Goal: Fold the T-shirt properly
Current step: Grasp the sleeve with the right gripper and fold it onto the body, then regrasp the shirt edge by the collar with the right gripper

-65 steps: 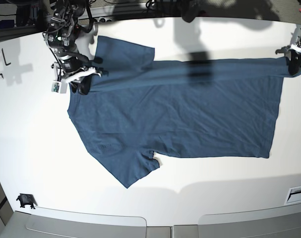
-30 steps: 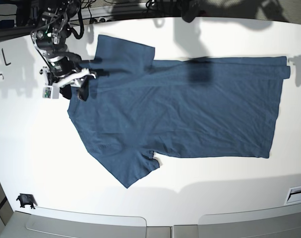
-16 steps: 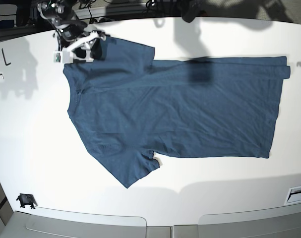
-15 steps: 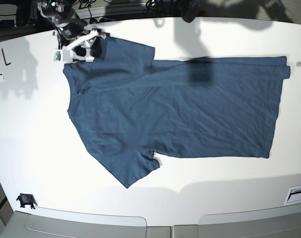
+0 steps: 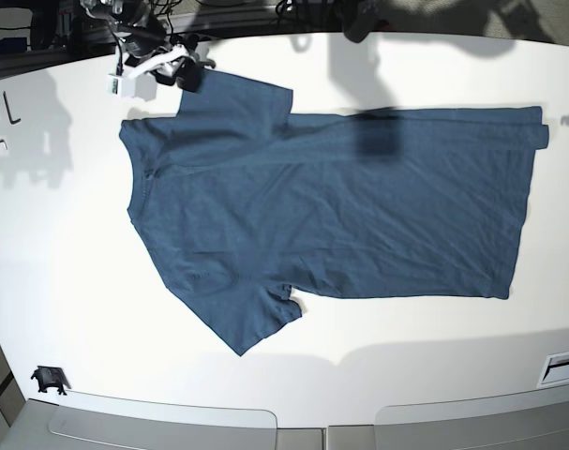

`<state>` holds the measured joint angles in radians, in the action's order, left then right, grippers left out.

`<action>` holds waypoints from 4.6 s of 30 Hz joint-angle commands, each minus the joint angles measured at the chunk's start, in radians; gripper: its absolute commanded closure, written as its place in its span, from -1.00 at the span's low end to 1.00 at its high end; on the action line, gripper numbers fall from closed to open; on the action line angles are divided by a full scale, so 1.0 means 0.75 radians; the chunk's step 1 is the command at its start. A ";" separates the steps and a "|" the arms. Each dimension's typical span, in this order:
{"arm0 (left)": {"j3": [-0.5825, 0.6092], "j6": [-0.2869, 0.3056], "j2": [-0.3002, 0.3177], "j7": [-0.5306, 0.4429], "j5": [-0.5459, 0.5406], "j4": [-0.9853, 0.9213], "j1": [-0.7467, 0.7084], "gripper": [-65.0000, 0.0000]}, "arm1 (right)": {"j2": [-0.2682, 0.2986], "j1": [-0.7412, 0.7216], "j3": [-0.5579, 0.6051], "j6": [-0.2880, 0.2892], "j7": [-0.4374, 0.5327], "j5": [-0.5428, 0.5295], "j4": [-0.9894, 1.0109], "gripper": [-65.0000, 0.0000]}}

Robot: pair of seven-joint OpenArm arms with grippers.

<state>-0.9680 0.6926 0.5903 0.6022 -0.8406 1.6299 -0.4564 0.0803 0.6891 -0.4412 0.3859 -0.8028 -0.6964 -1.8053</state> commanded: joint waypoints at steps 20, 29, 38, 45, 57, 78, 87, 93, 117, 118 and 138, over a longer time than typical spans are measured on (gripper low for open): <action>-0.016 0.007 0.033 -0.038 -0.032 0.019 0.003 0.42 | 0.007 -0.024 -0.005 0.040 -0.008 -0.207 -0.013 1.00; -0.016 0.007 0.033 -0.037 -0.032 0.019 0.003 0.42 | 0.007 -0.281 0.051 0.184 -0.011 -0.262 -0.013 1.00; -0.016 0.007 0.033 -0.037 -0.031 0.019 0.003 0.42 | 0.007 -0.541 0.306 0.181 0.139 0.115 -0.013 1.00; -0.016 0.007 0.033 -0.037 -0.032 0.019 0.003 0.42 | 0.000 -0.671 0.370 0.146 0.231 0.315 -0.011 1.00; -0.016 0.007 0.033 -0.037 -0.032 0.019 0.003 0.42 | -0.004 -0.872 0.371 0.146 0.299 0.336 0.267 1.00; 0.115 0.007 0.030 -0.004 -0.102 0.019 -0.035 0.42 | -0.004 -0.954 0.369 0.151 -0.190 0.333 -0.106 0.24; 0.555 0.007 0.014 -0.017 0.092 0.019 0.006 0.61 | 0.004 -0.774 0.347 0.151 -0.222 0.407 -0.156 1.00; 0.650 0.007 -0.065 -0.078 0.300 0.019 0.073 1.00 | 0.004 -0.710 0.198 0.151 -0.194 0.477 -0.156 1.00; 0.650 -0.195 -0.110 -0.167 0.421 -0.284 0.099 1.00 | 0.026 -0.675 0.002 0.150 -0.121 0.476 0.327 1.00; 0.650 -0.195 -0.110 -0.146 0.421 -0.284 0.098 1.00 | 0.028 -0.674 0.002 0.150 -0.130 0.476 0.327 1.00; 0.646 -0.195 -0.104 0.045 0.293 -0.283 -0.096 1.00 | 0.158 -0.534 0.001 0.150 -0.246 0.461 0.324 1.00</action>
<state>-0.4793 0.5499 0.4988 0.6010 -0.6403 1.4132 -0.5159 0.1883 0.2810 -0.4381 0.5095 -0.9302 -0.4007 -1.5612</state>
